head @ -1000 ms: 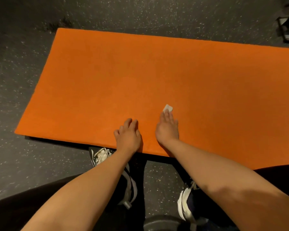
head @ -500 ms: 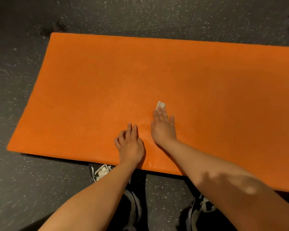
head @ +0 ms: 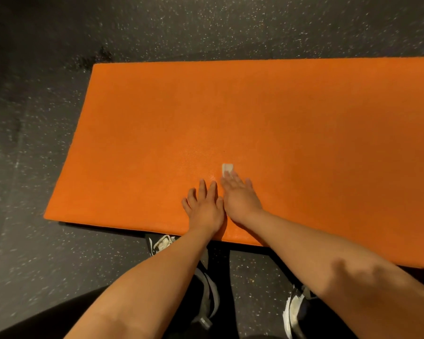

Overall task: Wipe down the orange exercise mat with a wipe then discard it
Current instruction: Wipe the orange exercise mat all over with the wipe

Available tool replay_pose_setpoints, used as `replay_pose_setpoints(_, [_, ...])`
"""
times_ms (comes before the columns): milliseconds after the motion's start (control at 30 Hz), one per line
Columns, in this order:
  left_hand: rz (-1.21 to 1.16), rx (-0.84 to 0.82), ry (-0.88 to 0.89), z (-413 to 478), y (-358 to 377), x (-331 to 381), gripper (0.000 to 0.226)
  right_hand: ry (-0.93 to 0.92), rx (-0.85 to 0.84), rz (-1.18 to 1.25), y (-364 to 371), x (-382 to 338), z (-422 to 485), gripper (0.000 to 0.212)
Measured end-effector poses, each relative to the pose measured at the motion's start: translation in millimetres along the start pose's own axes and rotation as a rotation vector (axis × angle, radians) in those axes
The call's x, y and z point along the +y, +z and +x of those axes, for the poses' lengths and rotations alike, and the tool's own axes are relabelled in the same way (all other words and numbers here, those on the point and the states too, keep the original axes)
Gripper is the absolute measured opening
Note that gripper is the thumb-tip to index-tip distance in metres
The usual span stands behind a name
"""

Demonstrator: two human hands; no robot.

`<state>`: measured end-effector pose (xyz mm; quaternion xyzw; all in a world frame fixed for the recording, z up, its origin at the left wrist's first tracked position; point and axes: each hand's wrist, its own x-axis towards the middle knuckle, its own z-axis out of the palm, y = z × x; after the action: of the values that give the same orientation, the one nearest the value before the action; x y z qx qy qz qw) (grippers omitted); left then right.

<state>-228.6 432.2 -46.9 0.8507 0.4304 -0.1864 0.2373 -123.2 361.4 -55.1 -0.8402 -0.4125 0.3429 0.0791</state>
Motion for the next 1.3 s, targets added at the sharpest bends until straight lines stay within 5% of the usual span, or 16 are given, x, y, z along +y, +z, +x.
replay_pose_setpoints(100, [-0.022,-0.024,0.022,-6.6,0.6,3.5,0.055,-0.130,-0.001,-0.022,2.4,11.9,-10.6,0.055])
replay_pose_setpoints(300, [0.016,-0.100,0.107,-15.1,2.8,23.0,0.054,0.267,0.119,0.057,-6.1,38.4,-27.8,0.057])
replay_pose_setpoints(533, [0.034,-0.135,0.128,-21.7,4.5,22.0,0.057,0.024,0.049,-0.010,-7.2,30.5,-49.6,0.053])
replay_pose_setpoints(700, [0.057,-0.148,0.146,-23.6,0.2,21.9,0.057,0.408,0.002,0.020,-22.5,48.6,-46.5,0.061])
replay_pose_setpoints(900, [0.046,-0.126,0.153,-24.2,-2.5,20.0,0.055,-0.011,-0.071,0.008,-6.4,19.5,-52.0,0.057])
replay_pose_setpoints(1100, [0.065,-0.072,0.152,-19.9,-4.1,17.6,0.052,0.330,0.019,-0.015,-16.4,32.5,-33.3,0.060])
replay_pose_setpoints(1300, [0.019,-0.048,0.093,0.8,-15.4,20.9,0.052,-0.040,-0.034,0.011,1.5,10.3,-22.3,0.057])
